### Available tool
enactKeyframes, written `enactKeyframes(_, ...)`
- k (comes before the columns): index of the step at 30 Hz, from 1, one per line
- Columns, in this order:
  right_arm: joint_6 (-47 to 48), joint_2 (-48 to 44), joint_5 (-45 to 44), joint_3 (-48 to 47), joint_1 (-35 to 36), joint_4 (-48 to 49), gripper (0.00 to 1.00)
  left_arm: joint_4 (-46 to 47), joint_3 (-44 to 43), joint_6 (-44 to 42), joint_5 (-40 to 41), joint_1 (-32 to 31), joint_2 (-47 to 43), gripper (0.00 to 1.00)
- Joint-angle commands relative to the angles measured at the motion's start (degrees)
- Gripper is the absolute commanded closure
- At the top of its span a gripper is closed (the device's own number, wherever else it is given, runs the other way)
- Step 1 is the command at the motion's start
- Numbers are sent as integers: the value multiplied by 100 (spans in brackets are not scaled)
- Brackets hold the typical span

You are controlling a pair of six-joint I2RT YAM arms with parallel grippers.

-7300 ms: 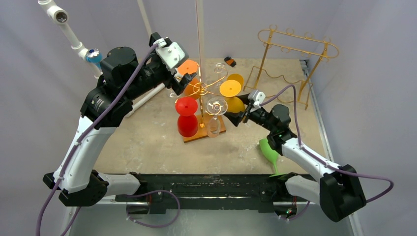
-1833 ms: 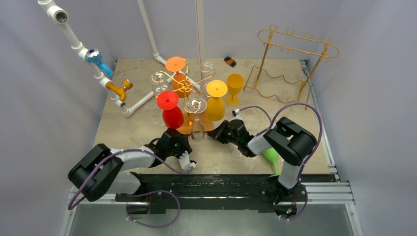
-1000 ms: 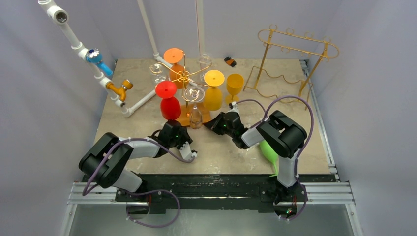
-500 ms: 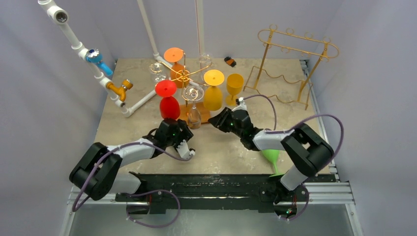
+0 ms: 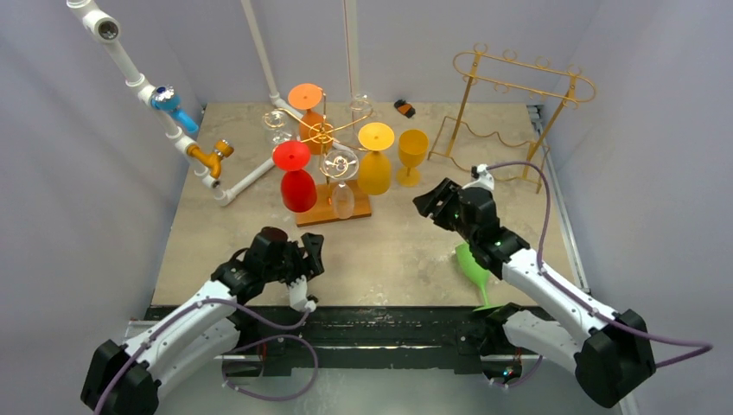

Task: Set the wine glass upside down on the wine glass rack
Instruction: Pick up the wine glass at the center of the board.

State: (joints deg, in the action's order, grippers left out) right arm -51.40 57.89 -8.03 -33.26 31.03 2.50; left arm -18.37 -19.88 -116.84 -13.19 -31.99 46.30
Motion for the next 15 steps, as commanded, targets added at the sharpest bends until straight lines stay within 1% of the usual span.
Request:
enactKeyframes(1,594,-144,-431,-905,-401,-1542,27,-942,49,-1574,-844,8,-716,28)
enactKeyframes(3,817,103,-436,-1498,-594,-1776,3,-1207,-52,-1688,-1024,8,-1046,28)
enactKeyframes(6,1185,722,-337,-2233,-826,-1915,1,-1672,-272,-1745,-1190,20,-1403,28)
enactKeyframes(10,1574,1559,-335,-3118,-991,-2026,1,-2048,-564,-1668,-1357,22,-1857,28)
enactKeyframes(11,1640,1725,-300,-3277,-1060,-2019,1,-2111,-628,-1640,-1384,18,-1957,26)
enactKeyframes(13,1749,2080,-227,-3578,-1201,-2061,1,-2235,-756,-1607,-1388,17,-2114,17)
enactKeyframes(14,1796,2255,-191,-3703,-1256,-2087,1,-2296,-819,-1594,-1397,23,-2177,14)
enactKeyframes(15,1830,2469,-168,-3822,-1295,-2122,3,-2340,-892,-1596,-1406,18,-2229,13)
